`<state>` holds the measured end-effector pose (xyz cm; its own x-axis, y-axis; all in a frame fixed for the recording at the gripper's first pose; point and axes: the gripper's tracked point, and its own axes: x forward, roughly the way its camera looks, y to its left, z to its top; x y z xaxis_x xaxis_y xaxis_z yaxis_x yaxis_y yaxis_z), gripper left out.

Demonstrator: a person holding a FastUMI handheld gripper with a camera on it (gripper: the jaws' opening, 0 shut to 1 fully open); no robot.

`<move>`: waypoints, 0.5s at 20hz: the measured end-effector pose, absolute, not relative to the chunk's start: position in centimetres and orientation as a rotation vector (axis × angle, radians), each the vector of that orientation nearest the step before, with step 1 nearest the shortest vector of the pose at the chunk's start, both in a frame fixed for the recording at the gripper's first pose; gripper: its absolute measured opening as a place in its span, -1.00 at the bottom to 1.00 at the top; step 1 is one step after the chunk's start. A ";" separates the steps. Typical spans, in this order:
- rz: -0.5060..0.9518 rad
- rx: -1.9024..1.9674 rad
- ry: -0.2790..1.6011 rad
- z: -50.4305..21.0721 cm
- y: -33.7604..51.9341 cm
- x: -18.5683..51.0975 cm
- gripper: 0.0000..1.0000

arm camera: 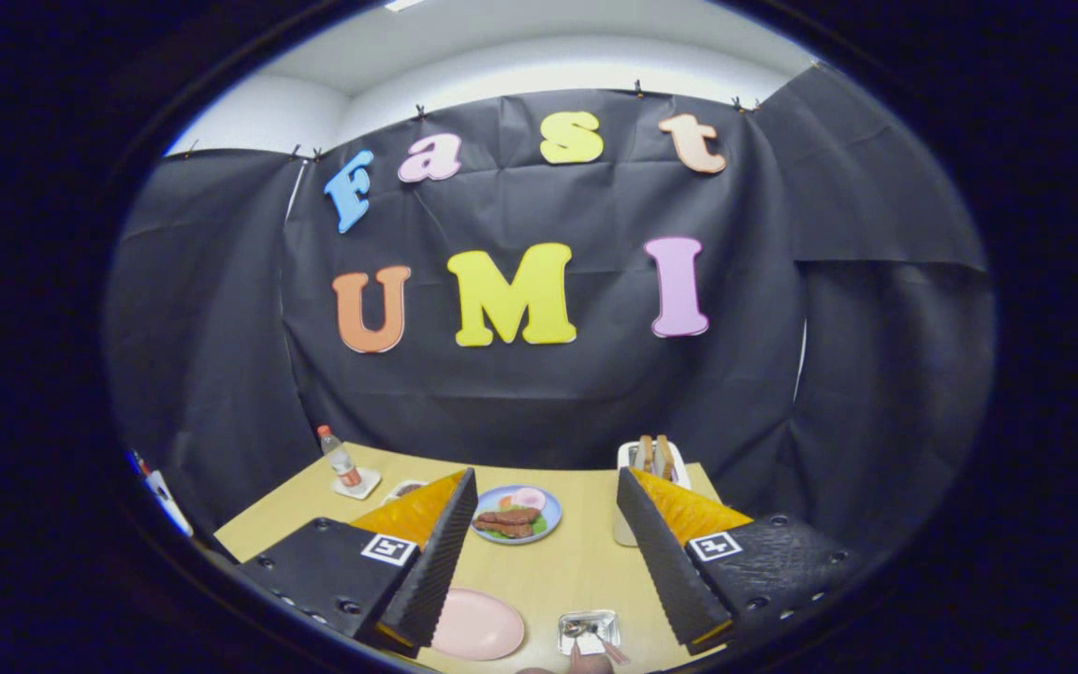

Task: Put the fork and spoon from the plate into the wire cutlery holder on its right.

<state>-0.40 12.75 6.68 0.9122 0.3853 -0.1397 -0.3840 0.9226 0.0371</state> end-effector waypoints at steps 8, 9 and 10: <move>0.331 0.062 0.125 6.0 9.6 -2.0 0.80; 0.319 0.065 0.128 6.1 9.0 -1.7 0.80; 0.308 0.068 0.130 6.0 8.5 -1.6 0.80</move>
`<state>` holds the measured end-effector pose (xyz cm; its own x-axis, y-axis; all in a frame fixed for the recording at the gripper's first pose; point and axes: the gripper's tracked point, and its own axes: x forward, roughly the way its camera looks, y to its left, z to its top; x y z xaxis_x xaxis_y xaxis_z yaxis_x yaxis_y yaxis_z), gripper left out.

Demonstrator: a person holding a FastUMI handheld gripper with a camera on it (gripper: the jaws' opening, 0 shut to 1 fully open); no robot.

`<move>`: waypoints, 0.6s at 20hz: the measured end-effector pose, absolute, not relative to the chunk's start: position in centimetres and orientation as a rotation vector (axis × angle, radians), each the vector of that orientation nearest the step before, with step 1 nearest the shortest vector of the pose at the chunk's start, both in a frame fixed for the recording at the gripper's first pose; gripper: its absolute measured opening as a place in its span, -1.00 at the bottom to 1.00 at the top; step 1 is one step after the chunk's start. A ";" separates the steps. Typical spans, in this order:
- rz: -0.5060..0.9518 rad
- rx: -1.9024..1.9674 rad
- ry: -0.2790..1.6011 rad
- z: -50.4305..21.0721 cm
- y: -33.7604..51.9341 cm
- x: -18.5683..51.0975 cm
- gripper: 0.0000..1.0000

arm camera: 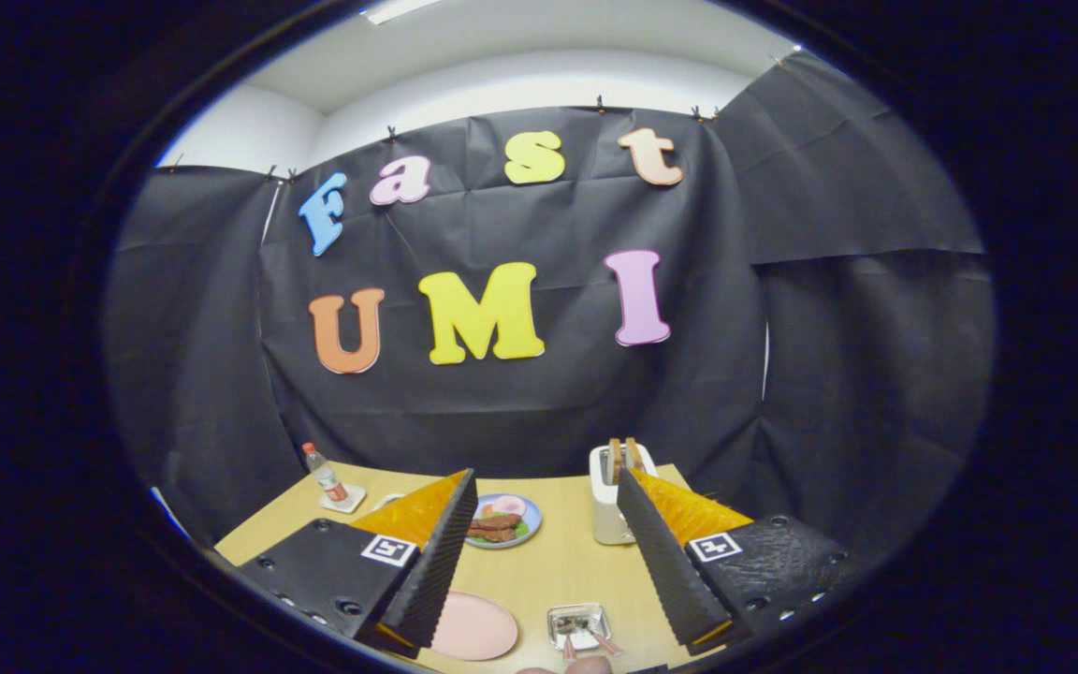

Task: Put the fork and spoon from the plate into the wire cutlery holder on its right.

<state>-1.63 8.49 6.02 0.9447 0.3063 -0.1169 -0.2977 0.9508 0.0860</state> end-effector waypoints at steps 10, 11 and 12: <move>0.260 0.078 0.098 7.2 6.4 -1.5 0.80; 0.262 0.077 0.094 7.1 6.7 -1.4 0.80; 0.264 0.075 0.091 7.2 6.8 -1.8 0.80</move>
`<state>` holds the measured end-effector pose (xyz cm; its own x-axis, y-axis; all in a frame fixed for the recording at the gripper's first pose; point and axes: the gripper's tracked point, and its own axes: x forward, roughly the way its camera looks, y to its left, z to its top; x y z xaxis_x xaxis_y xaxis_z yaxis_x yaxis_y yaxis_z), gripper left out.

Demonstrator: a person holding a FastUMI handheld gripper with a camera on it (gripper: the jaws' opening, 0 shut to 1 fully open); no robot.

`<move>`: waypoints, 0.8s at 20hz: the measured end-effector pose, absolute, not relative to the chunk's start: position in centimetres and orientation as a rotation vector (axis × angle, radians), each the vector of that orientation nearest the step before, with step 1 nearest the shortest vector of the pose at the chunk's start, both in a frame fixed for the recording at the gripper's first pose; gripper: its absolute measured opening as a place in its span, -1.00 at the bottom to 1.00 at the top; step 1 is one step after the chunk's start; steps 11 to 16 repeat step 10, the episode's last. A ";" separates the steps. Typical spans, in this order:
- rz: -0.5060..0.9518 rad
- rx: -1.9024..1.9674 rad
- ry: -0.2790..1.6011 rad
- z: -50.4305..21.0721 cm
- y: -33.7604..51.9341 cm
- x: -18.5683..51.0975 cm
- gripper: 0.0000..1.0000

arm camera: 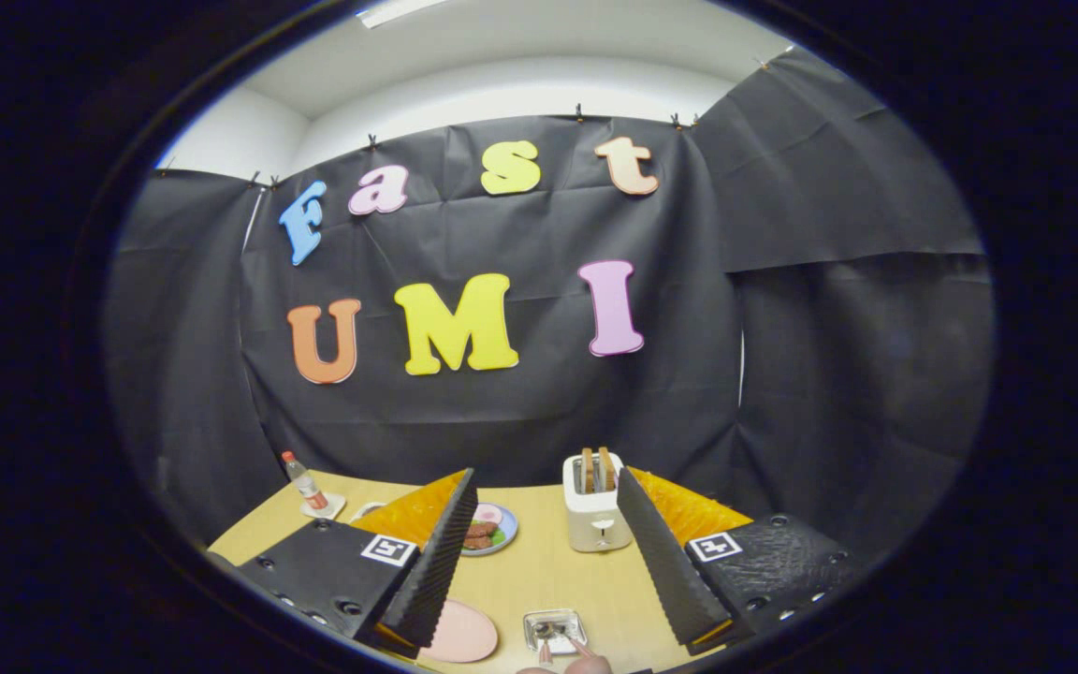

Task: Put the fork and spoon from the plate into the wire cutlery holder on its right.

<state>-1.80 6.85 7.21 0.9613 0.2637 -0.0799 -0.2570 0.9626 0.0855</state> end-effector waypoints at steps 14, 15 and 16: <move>0.292 0.078 0.064 8.0 8.4 -2.3 0.80; 0.292 0.078 0.064 8.0 8.4 -2.3 0.80; 0.292 0.078 0.064 8.0 8.4 -2.3 0.80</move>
